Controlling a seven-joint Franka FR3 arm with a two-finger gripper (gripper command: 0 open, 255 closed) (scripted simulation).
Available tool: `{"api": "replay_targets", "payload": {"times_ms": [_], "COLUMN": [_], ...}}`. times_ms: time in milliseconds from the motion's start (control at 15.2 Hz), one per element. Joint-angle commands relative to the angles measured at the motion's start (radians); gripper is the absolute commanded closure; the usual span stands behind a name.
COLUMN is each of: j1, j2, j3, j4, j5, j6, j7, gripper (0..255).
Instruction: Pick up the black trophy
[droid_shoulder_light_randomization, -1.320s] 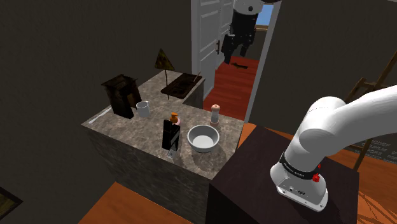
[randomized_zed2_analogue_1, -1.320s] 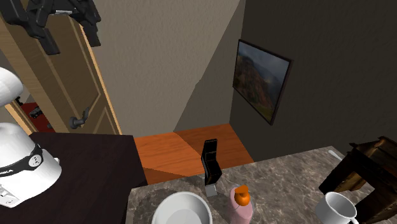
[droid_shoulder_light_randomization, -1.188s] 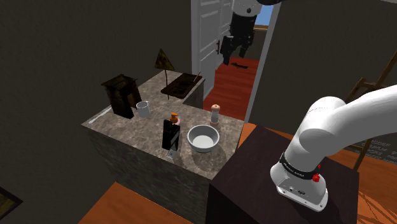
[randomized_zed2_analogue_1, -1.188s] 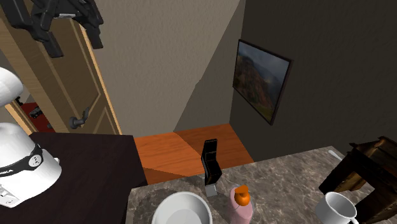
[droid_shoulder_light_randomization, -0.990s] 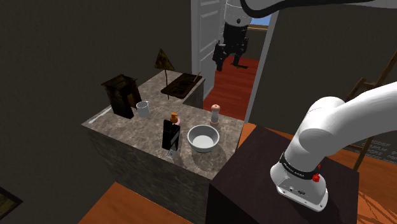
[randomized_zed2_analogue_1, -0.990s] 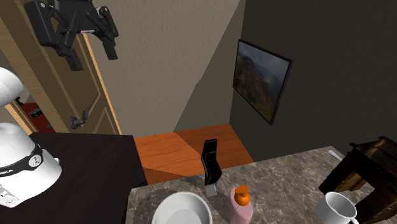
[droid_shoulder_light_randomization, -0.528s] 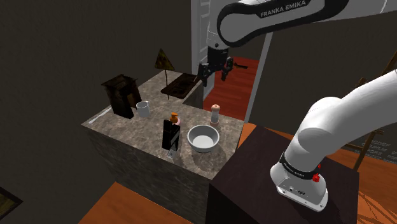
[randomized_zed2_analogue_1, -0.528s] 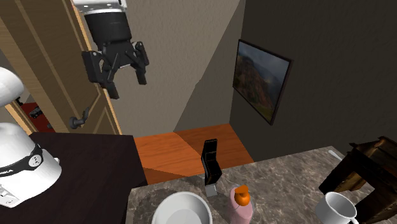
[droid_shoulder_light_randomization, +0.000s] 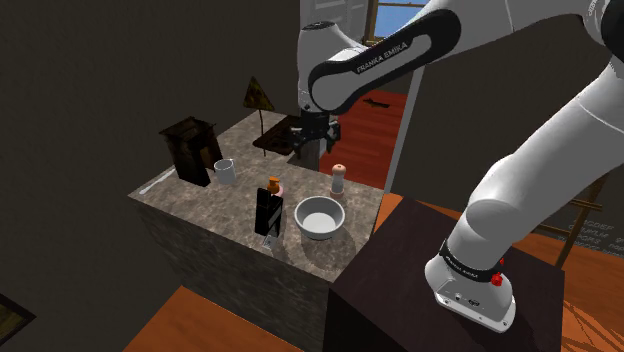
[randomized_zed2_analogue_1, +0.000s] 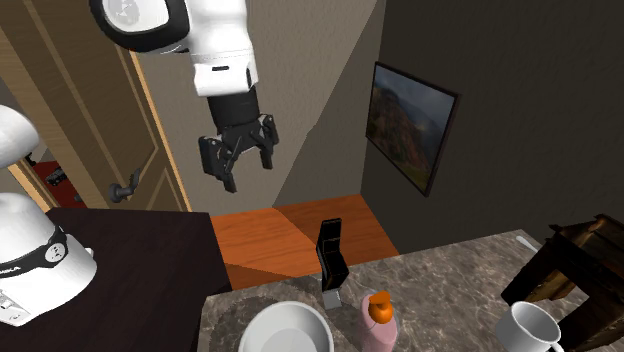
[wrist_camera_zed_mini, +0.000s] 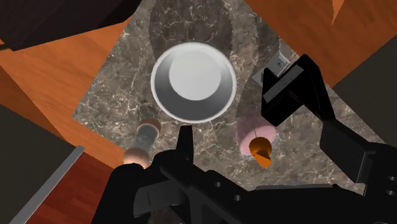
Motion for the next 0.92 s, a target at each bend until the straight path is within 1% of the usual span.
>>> {"api": "replay_targets", "payload": {"times_ms": [0,396,594,858], "j1": [-0.012,-0.025,-0.014,0.014], "j2": [0.081,0.326,0.45,0.613], "j3": [0.017,0.04,0.03,-0.002], "j4": [0.022,0.117,0.183,0.288], "j5": [-0.017,-0.099,-0.144,-0.189], "j6": [0.053,0.173,0.217,0.26], "j7": [0.068,0.279,0.38,0.497], "gripper": [0,0,0,0]}}
